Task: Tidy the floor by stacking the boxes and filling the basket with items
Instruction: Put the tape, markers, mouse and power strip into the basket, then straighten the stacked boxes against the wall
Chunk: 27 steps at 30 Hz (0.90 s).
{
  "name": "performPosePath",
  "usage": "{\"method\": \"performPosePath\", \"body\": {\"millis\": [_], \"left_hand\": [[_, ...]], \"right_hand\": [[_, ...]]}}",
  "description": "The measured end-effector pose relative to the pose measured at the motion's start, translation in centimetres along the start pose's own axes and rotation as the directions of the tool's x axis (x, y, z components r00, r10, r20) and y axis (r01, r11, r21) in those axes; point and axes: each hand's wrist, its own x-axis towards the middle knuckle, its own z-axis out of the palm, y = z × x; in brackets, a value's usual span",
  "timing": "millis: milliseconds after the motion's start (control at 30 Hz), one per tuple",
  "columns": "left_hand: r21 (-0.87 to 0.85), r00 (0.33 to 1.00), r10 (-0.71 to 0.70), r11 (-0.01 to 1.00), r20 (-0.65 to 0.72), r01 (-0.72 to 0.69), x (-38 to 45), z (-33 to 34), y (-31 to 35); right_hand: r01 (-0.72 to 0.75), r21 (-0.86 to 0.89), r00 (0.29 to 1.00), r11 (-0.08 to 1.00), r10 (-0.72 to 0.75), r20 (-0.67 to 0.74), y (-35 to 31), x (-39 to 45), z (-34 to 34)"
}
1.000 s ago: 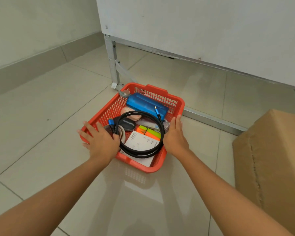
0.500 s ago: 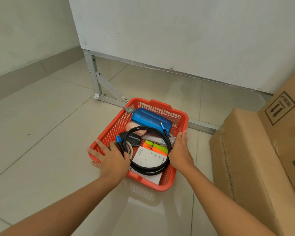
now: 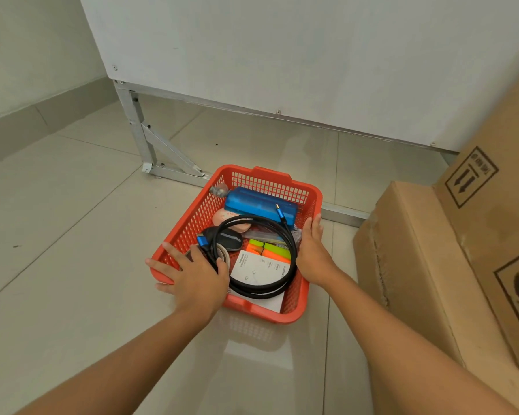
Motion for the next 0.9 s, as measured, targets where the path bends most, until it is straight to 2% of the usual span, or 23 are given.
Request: {"method": "performPosePath", "body": {"millis": [133, 200, 267, 333, 400, 500, 667, 767, 900], "left_hand": [[0.122, 1.0, -0.004, 0.992, -0.017, 0.006, 0.0, -0.2, 0.4], [0.243, 0.992, 0.106, 0.966, -0.072, -0.086, 0.0, -0.7, 0.7], [0.278, 0.959, 0.272, 0.93, -0.078, -0.241, -0.2, -1.5, 1.8], [0.169, 0.895, 0.445, 0.884, -0.018, -0.436, -0.9, -2.5, 4.0], [0.009, 0.802, 0.598, 0.802, 0.015, -0.598, -2.2, -3.3, 6.9], [-0.245, 0.681, 0.731, 0.652, -0.05, -0.718, -5.1, -4.2, 11.3], [-0.553, 0.62, 0.771, 0.454, -0.149, -0.698, -8.9, -5.0, 15.7], [-0.632, 0.589, 0.801, 0.4, -0.112, -0.664, -10.8, -5.6, 16.6], [-0.658, 0.485, 0.872, 0.33, -0.062, -0.677, -13.5, -6.1, 16.9]], "right_hand": [[0.01, -0.046, 1.0, 0.999, -0.009, 0.022, 0.0, 0.1, -0.6], [0.001, -0.062, 1.0, 0.998, 0.0, 0.011, -0.1, -0.1, -1.4], [0.005, -0.101, 1.0, 0.995, -0.008, -0.029, -0.3, -0.6, -2.3], [0.017, -0.153, 0.994, 0.988, -0.032, -0.102, -0.7, -1.3, -3.4], [0.009, -0.206, 0.984, 0.979, -0.045, -0.174, -1.3, -2.5, -4.8], [-0.02, -0.281, 0.973, 0.959, -0.047, -0.228, -1.9, -5.4, -7.2], [-0.045, -0.352, 0.962, 0.935, -0.055, -0.269, -1.9, -11.8, -10.4], [-0.008, -0.436, 0.957, 0.9, -0.121, -0.265, -1.5, -16.1, -11.9], [0.078, -0.557, 0.943, 0.827, -0.242, -0.227, 0.5, -21.5, -12.4]]}}
